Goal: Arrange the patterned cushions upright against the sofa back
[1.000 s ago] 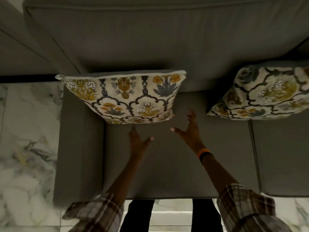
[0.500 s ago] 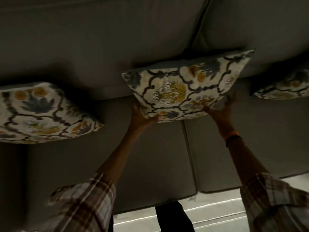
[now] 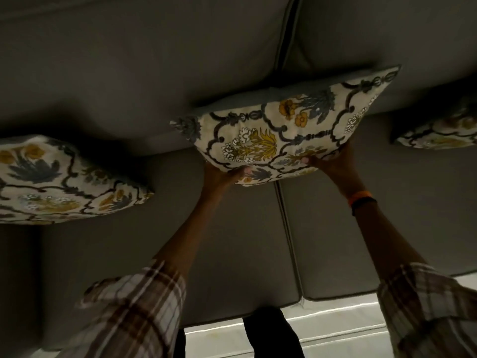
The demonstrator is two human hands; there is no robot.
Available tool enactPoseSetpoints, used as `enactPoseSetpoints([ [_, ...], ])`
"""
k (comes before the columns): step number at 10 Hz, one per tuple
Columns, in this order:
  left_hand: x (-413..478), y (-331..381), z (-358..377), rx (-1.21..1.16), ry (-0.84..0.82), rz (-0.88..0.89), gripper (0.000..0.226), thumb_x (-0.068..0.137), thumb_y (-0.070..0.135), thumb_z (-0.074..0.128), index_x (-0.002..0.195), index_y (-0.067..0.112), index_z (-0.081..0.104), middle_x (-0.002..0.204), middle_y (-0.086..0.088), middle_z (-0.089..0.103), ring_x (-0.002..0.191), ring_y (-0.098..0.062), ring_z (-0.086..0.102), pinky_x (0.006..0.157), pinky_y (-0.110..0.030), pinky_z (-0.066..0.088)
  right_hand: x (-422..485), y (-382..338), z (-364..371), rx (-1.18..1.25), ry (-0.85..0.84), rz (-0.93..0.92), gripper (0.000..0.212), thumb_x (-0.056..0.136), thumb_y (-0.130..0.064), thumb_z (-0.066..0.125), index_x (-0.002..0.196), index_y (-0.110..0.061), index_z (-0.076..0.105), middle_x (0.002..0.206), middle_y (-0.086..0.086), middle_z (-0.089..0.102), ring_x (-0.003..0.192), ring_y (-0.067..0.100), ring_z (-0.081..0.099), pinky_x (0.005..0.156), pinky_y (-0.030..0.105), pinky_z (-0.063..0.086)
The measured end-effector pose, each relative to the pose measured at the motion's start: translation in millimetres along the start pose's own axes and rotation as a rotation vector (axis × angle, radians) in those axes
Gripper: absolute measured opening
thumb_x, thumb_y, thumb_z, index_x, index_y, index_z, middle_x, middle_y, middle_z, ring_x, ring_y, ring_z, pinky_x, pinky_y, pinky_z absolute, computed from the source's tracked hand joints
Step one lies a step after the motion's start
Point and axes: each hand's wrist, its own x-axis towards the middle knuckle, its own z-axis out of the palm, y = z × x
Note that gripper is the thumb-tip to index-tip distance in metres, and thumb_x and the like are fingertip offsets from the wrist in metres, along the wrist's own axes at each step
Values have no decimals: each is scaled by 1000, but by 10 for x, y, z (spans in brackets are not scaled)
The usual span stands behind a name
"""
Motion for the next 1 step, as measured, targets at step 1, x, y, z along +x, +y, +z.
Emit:
enactPoseSetpoints([
  [1, -44, -85, -142, 28, 11, 85, 111, 58, 39, 91, 144, -1, 33, 149, -14, 41, 129, 10, 44, 100, -7, 41, -249, -16, 248, -98, 138, 12, 125, 62, -36, 100, 162, -11, 29, 164, 10, 42, 152, 24, 43, 123, 40, 39],
])
